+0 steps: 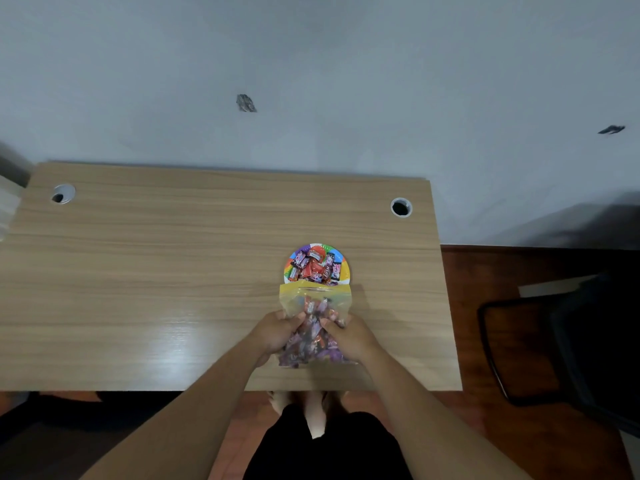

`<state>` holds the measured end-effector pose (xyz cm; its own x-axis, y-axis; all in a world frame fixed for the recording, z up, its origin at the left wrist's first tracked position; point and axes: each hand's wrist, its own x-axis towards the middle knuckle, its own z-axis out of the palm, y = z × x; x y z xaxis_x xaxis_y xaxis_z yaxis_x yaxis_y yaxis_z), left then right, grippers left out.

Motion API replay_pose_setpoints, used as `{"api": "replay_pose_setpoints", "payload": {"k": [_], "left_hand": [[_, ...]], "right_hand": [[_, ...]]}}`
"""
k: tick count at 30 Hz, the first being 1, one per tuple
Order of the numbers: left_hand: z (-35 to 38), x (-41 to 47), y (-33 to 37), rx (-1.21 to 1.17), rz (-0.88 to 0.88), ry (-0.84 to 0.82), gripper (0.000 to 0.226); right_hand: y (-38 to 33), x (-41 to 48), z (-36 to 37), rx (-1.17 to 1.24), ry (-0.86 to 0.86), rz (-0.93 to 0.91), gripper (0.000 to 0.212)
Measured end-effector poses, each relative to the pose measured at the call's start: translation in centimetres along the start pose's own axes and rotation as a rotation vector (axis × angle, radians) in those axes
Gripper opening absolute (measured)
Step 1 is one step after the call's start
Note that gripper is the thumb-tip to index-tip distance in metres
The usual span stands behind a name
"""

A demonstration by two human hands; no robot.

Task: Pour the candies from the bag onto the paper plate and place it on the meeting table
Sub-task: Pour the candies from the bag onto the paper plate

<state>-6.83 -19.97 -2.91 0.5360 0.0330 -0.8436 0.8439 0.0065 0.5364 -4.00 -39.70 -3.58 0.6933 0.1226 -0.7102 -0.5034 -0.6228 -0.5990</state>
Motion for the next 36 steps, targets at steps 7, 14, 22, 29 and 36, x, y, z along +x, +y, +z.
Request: {"api": "replay_pose_setpoints", "payload": {"k": [7,14,22,29,36], "left_hand": [[-0.3,0.5,0.1,0.006,0.022,0.022,0.032],[-0.3,0.1,0.8,-0.013,0.025,0.016,0.031],[-0.8,0.5,0.4,-0.059,-0.010,-0.013,0.030],[-1.0,0.3,0.5,-0.123,0.010,-0.040,0.029],[-1.3,0.3,0.5,-0.084,0.000,-0.008,0.026]], "right_hand": [[1.0,1.4,0.1,0.100,-0.044,0.032,0.038],[-0.5,0.5,-0.2,0.075,-0.024,-0.008,0.026],[-0.9,0.3,-0.1,0.102,0.012,-0.028,0.030],[-1.2,0.0,-0.1,0.188,-0.028,0.003,0.027],[-0.9,0.5,0.3,0.096,-0.007,-0.005,0.020]]}}
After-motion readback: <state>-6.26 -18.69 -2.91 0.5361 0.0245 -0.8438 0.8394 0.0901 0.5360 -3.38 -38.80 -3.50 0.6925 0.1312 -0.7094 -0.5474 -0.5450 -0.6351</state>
